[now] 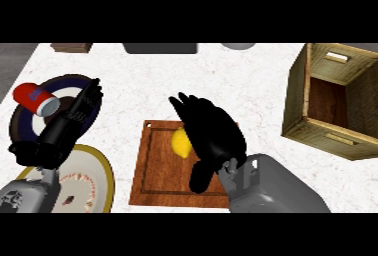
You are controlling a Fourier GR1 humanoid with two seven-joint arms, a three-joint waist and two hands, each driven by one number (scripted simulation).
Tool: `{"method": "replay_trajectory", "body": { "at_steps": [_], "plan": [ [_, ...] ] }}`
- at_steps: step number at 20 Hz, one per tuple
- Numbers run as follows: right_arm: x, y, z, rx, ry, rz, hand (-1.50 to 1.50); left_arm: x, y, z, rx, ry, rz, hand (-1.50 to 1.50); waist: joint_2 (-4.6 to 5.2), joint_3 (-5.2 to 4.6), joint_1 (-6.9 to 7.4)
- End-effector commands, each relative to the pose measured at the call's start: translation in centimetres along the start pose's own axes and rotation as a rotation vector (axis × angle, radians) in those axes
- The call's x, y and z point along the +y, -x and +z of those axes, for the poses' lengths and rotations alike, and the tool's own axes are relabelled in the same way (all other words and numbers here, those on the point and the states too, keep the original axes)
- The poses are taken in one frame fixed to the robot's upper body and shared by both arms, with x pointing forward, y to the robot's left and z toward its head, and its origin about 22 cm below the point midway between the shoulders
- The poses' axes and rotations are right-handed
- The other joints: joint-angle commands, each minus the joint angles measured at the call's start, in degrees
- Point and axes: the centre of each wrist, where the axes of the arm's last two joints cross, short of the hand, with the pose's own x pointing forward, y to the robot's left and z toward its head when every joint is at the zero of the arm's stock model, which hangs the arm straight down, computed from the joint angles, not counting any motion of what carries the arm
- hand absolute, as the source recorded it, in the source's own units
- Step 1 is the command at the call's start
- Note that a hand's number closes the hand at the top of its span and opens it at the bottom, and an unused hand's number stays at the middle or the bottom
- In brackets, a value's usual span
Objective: Pick the lemon from the cutting board and place it in the basket
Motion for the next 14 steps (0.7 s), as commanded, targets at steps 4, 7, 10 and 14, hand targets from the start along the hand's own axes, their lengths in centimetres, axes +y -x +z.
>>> {"method": "replay_trajectory", "body": {
  "at_steps": [4,7,10,14],
  "plan": [
    [4.6,1.0,-3.4,0.004,0.056,0.004,-1.50,-0.3,-0.5,0.8,-0.001,-0.008,0.012,0.00,0.03,0.01,0.46],
    [6.2,1.3,-4.3,0.032,0.059,0.023,-1.50,-0.9,-0.1,-1.1,0.000,0.019,0.005,0.00,0.10,0.00,0.15],
    [5.6,4.7,-4.1,0.024,0.068,0.028,-1.50,-0.8,-1.3,0.6,-0.006,0.010,0.025,0.00,-0.01,0.01,0.19],
    [6.2,3.8,-4.0,-0.017,0.065,-0.001,-1.50,-0.2,-1.0,-2.1,-0.001,0.002,-0.011,0.00,0.05,0.00,-0.12]
  ]
}}
